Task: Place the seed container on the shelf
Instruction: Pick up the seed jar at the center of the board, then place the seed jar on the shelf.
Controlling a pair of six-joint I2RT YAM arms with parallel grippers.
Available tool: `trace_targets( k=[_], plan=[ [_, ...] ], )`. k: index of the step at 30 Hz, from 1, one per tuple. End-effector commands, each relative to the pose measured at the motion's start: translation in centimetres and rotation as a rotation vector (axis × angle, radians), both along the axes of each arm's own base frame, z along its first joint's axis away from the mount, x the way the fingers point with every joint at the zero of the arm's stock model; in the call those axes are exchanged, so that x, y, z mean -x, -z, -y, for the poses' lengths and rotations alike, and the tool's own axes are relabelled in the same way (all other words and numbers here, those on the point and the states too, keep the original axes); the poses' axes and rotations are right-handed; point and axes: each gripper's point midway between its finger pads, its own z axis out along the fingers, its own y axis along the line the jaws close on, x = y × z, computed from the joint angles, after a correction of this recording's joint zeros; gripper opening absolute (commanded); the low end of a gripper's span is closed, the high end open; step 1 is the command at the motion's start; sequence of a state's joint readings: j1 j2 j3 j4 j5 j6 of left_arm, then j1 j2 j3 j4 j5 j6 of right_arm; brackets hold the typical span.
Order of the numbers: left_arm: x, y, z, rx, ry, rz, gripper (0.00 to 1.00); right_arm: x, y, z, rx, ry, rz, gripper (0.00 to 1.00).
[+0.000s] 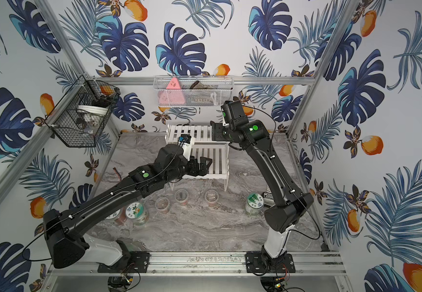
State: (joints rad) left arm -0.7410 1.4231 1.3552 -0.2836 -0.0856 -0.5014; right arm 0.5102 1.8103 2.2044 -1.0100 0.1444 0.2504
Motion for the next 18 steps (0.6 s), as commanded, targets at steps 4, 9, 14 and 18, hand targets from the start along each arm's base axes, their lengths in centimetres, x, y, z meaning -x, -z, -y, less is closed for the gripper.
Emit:
trace_targets(
  k=[4,9,14,18],
  plan=[
    [-1.1,-1.9,0.1,0.044,0.009,0.043,0.99,-1.0,1.1,0.2,0.027,0.0,-0.03,0.75],
    [-1.5,-2.4,0.3,0.046,0.015,0.054,0.99,-1.4,2.0,0.1,0.043,-0.001,-0.049,0.75],
    [-1.8,-2.7,0.4,0.063,0.009,0.056,0.99,-1.8,2.3,0.0,0.052,0.002,-0.046,0.75],
    [-1.9,-2.8,0.5,0.073,0.01,0.056,0.99,-2.0,2.4,0.1,0.064,0.007,-0.046,0.77]
  ],
)
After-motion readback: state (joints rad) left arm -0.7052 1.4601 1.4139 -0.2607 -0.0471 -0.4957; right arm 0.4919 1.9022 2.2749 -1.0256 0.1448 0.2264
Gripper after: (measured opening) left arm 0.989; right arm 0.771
